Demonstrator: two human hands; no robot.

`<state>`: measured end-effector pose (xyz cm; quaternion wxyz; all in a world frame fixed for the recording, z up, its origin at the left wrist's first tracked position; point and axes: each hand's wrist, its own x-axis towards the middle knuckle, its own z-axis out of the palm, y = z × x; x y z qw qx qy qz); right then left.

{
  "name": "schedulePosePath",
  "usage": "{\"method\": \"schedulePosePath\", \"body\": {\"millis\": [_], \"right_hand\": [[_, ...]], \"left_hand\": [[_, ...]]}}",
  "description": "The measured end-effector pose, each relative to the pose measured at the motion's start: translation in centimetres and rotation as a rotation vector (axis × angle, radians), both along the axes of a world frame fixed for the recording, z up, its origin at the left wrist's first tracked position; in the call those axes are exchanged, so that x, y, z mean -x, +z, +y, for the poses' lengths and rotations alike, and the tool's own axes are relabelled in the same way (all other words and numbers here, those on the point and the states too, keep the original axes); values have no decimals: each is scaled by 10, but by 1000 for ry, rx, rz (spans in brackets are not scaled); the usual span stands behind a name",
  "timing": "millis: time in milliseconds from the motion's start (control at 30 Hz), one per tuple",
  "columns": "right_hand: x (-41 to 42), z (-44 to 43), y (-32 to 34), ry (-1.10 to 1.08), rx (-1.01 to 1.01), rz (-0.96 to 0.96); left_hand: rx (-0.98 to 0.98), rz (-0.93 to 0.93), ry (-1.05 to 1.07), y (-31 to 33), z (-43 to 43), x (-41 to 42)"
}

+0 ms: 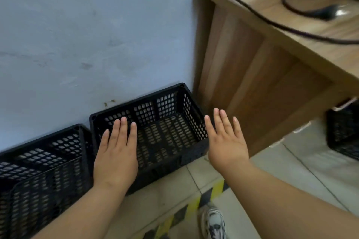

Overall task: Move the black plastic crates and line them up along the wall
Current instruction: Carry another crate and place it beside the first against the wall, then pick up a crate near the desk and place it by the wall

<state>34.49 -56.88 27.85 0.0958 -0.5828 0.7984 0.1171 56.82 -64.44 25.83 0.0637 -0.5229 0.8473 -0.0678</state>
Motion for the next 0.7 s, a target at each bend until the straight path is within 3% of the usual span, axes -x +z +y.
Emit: {"method": "schedulePosePath", "body": {"millis": [333,500,700], "right_hand": [[103,193,46,-363,38,80],[184,290,60,-553,32,120],[295,403,60,-727,6,139]], "left_hand": [[-21,113,-417,29,121,133],[-23,233,-672,35,193,235],[-85,214,-821,33,280,370]]}}
